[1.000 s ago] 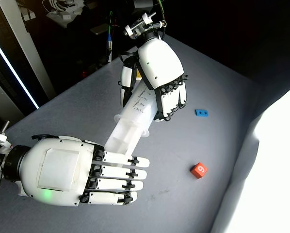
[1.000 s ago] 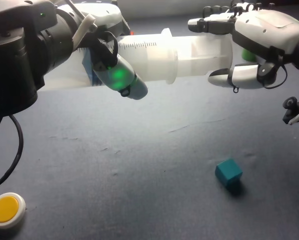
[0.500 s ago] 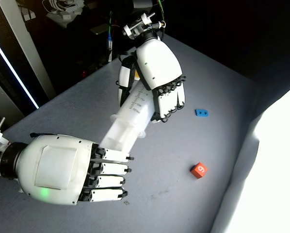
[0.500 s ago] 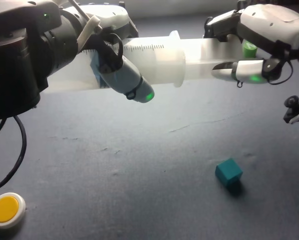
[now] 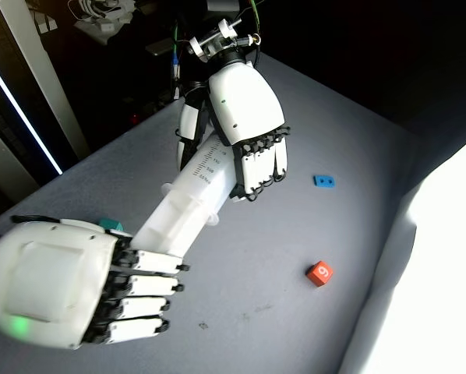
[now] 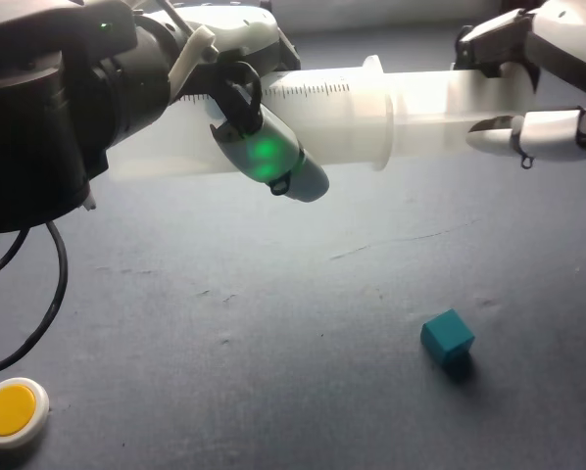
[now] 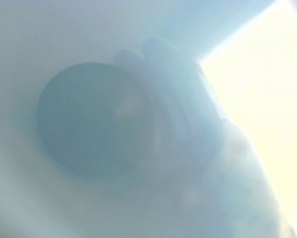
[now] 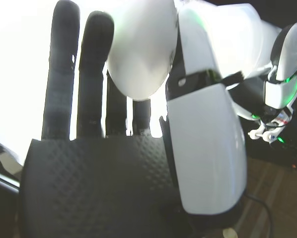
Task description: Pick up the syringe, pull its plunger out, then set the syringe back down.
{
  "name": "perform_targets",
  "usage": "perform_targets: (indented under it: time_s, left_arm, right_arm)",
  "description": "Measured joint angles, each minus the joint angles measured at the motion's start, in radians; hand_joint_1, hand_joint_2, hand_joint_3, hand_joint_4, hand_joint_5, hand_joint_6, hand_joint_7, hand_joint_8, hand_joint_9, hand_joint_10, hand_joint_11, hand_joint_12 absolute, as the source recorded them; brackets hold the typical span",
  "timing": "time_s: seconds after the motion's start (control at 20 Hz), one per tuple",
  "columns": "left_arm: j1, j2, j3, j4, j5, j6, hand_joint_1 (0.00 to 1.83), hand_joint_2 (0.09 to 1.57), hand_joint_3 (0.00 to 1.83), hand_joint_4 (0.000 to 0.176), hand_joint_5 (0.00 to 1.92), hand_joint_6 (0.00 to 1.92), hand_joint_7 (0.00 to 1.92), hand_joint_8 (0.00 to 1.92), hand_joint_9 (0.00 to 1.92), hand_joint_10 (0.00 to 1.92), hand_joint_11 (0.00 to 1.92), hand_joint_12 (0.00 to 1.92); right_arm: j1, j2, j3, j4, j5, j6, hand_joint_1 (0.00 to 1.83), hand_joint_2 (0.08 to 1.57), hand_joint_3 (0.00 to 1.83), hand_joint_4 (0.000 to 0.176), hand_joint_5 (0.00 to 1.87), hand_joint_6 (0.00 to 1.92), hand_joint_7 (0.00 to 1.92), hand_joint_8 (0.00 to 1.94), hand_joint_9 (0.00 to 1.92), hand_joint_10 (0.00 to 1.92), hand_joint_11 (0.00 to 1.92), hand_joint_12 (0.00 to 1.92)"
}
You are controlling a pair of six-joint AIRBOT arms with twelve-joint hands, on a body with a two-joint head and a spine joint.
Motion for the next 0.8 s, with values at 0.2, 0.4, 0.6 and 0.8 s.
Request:
perform_targets:
  time_s: [0.2,0.4,0.6,0.8]
  left_arm:
    - [-0.001,0.0,-0.002,0.0,0.018,-0.004,1.15,1.27,0.0,0.0,0.63,1.4,0.79,1.45,0.64,1.27,0.43,1.55]
    - [-0.001,-0.001,-0.002,0.0,0.03,-0.01,1.15,1.27,0.0,0.0,0.63,1.39,0.77,1.48,0.63,1.29,0.41,1.57]
    - [-0.002,-0.001,-0.002,0.0,0.035,-0.01,1.16,1.28,0.0,0.0,0.63,1.35,0.75,1.57,0.6,1.39,0.38,1.64]
    - [-0.003,-0.001,-0.002,0.001,0.033,-0.01,1.14,1.28,0.0,0.0,0.63,1.38,0.74,1.54,0.6,1.35,0.38,1.63]
  right_arm:
    - [-0.011,0.061,-0.047,0.002,-0.002,0.0,1.37,1.14,0.0,0.0,0.92,0.94,0.9,1.16,0.84,1.32,0.65,1.22]
    - [-0.019,0.107,-0.071,0.01,-0.005,0.0,1.36,1.16,0.0,0.0,0.82,1.07,0.9,1.17,0.83,1.34,0.65,1.23]
    - [-0.03,0.146,-0.092,0.016,-0.006,0.001,1.36,1.17,0.0,0.0,0.8,1.11,0.87,1.2,0.81,1.36,0.63,1.26]
    - [-0.034,0.172,-0.108,0.021,-0.008,0.0,1.36,1.18,0.0,0.0,0.81,1.12,0.85,1.23,0.79,1.4,0.6,1.29]
